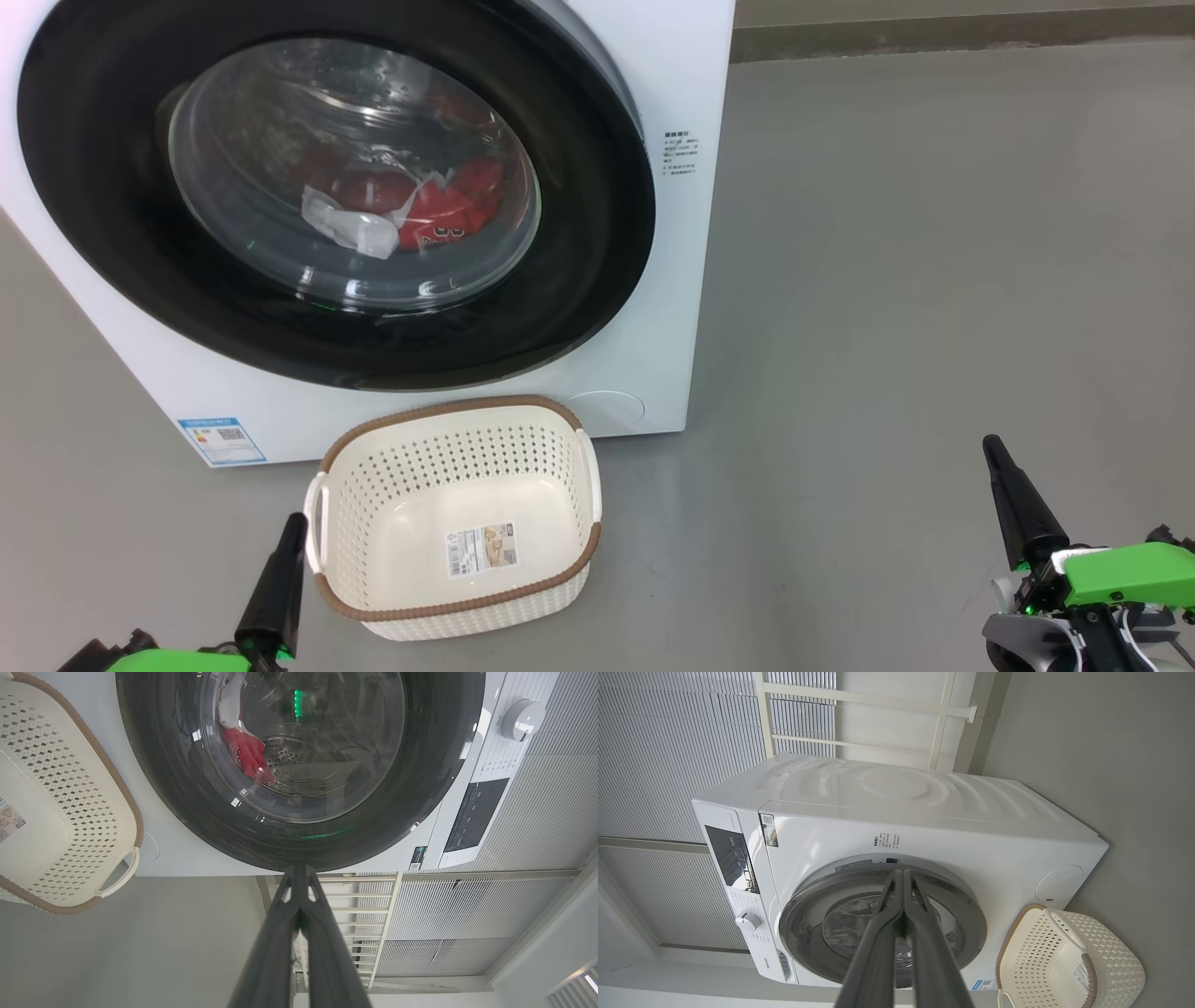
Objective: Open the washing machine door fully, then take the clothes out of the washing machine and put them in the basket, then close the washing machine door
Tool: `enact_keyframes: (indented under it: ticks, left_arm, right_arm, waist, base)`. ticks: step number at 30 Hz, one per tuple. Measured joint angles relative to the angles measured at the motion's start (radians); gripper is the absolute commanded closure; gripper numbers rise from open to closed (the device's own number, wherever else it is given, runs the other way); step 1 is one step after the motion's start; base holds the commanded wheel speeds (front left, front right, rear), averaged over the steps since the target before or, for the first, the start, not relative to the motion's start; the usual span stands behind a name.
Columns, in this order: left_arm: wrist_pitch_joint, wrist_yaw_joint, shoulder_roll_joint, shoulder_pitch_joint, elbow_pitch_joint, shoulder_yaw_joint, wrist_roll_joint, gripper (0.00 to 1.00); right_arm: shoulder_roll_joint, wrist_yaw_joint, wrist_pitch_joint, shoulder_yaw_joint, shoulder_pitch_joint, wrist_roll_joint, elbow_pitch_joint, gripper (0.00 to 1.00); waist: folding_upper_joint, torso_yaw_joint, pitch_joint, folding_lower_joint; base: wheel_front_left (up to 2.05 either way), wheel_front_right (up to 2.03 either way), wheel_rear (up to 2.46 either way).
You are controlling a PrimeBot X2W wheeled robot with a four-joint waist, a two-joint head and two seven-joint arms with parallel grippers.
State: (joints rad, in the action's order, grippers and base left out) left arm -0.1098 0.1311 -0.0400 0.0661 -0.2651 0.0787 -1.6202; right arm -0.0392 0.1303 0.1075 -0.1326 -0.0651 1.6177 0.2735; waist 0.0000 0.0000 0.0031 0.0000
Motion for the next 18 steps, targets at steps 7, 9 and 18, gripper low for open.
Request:
enact_keyframes:
  ticks: [7,9,18]
  left_arm:
    - [0.0,0.0,0.0,0.0,0.0,0.0,0.0,1.0]
    - [0.0,0.0,0.0,0.0,0.0,0.0,0.0,1.0]
    - [0.0,0.0,0.0,0.0,0.0,0.0,0.0,1.0]
  right_arm:
    - [0.0,0.0,0.0,0.0,0.0,0.0,0.0,1.0]
    - [0.0,0.0,0.0,0.0,0.0,0.0,0.0,1.0]
    - [0.0,0.0,0.0,0.0,0.0,0.0,0.0,1.0]
  waist:
    - [0.0,0.0,0.0,0.0]
    - [0.0,0.0,0.0,0.0]
    - [0.0,0.0,0.0,0.0]
  base:
    - [0.0,0.0,0.0]
    - [0.0,0.0,0.0]
    - [0.0,0.0,0.0]
